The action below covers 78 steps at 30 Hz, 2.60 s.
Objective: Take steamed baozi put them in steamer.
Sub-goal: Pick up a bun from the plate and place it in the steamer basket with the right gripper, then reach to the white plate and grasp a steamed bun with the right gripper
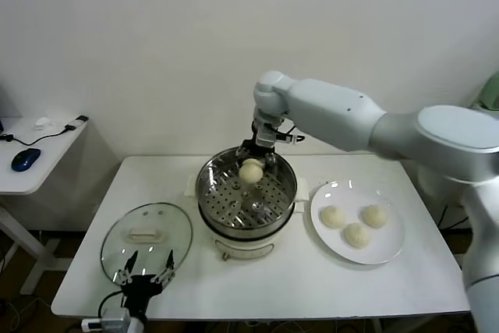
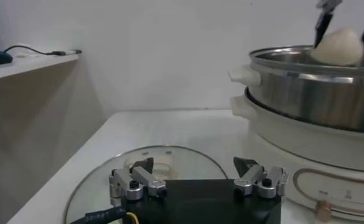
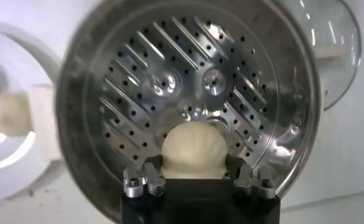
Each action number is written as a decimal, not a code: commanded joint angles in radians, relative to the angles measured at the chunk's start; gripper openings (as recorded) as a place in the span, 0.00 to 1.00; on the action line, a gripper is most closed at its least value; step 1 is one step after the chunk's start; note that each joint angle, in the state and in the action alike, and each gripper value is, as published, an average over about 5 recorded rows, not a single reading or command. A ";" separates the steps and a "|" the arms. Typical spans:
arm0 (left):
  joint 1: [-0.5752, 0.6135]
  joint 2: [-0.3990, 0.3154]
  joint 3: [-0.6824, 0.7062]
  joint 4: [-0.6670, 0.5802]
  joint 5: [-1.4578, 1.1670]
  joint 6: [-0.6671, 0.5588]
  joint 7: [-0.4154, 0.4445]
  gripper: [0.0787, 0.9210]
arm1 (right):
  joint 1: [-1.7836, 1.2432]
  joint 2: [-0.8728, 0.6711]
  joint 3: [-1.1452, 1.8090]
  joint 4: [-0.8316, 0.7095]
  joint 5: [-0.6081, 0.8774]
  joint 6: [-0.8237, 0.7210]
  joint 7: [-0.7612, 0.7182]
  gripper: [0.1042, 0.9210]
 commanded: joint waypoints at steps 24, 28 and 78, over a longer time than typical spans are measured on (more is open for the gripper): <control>-0.010 -0.008 0.005 -0.011 0.013 0.022 0.005 0.88 | 0.353 -0.186 -0.338 0.102 0.741 -0.109 -0.180 0.88; -0.019 -0.011 0.009 -0.005 0.016 0.025 0.007 0.88 | 0.457 -0.418 -0.521 0.214 0.913 -0.329 -0.221 0.88; -0.012 0.011 -0.002 0.040 0.005 0.007 0.010 0.88 | -0.162 -0.496 -0.264 0.181 0.691 -1.045 0.169 0.86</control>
